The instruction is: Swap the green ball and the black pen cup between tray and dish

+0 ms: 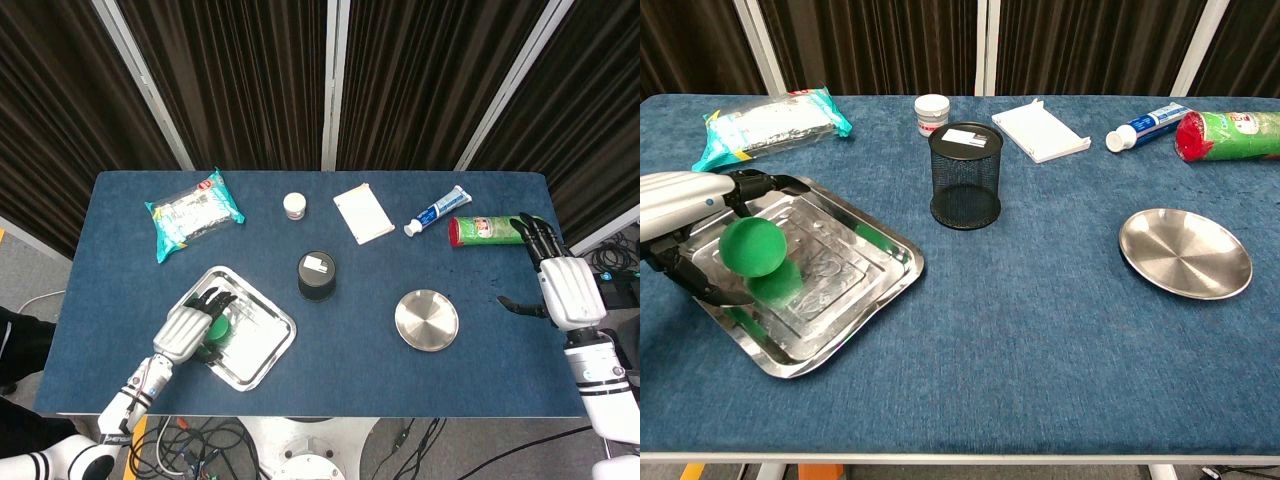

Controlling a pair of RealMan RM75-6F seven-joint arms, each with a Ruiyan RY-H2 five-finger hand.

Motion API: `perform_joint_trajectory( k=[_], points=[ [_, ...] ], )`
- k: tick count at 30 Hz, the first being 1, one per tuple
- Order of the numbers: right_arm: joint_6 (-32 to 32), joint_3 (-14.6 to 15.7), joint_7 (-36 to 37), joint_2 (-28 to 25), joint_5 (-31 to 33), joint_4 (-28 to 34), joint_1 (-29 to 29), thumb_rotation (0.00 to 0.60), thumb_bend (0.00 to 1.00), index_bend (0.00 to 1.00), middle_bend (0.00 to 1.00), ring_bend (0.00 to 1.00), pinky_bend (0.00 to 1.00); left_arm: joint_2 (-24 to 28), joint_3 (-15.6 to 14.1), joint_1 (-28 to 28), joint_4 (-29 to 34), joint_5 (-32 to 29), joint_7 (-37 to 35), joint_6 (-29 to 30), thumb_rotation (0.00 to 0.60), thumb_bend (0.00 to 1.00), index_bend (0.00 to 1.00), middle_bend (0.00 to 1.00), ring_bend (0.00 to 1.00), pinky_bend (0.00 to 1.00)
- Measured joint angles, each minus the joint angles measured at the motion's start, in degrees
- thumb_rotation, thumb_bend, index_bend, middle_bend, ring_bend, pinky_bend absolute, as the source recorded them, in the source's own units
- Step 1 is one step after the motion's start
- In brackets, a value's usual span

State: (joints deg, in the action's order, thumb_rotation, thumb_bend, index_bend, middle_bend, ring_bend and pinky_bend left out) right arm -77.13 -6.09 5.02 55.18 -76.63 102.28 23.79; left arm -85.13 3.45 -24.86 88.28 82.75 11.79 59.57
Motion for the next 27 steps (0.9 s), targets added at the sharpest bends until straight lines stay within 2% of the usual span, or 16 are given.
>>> perform_joint_trajectory(
  k=[5, 9, 17, 20, 27],
  points=[
    [1.31, -0.55, 0.20, 0.99, -0.28, -0.91, -0.13, 0.600, 0.00, 0.00, 0.01, 0.00, 0.24, -0.54, -0.03, -0.56, -1.02, -0.79, 0.40, 0.14, 0.600, 0.18, 0.20, 0.18, 0.15, 0.46],
    [1.66, -1.00, -0.02, 1.17, -0.57, -0.84, -0.42, 0.600, 0.00, 0.00, 0.01, 0.00, 0.24, -1.30, -0.16, -1.03, -2.24, -1.37, 0.38, -0.37, 0.600, 0.20, 0.25, 0.21, 0.18, 0.52],
    [1.97, -1.73, 0.03, 0.68, -0.79, -0.70, -1.31, 0.600, 0.00, 0.00, 0.00, 0.00, 0.25, -3.64, -0.13, -1.83, -5.52, 0.04, -0.08, 1.68, 0.600, 0.26, 0.41, 0.36, 0.32, 0.66],
    [2.03, -1.92, 0.46, 0.66, -0.91, -0.62, -1.56, 0.600, 0.00, 0.00, 0.00, 0.00, 0.25, -4.27, -0.28, -2.03, -6.26, 0.15, 0.11, 1.98, 0.600, 0.28, 0.44, 0.38, 0.37, 0.71],
    [1.93, -2.54, 0.81, 0.53, -1.71, -0.47, -2.10, 0.600, 0.00, 0.00, 0.00, 0.00, 0.26, -4.06, -0.49, -2.75, -6.01, -0.54, 0.54, 1.23, 0.600, 0.31, 0.46, 0.41, 0.41, 0.75]
  ],
)
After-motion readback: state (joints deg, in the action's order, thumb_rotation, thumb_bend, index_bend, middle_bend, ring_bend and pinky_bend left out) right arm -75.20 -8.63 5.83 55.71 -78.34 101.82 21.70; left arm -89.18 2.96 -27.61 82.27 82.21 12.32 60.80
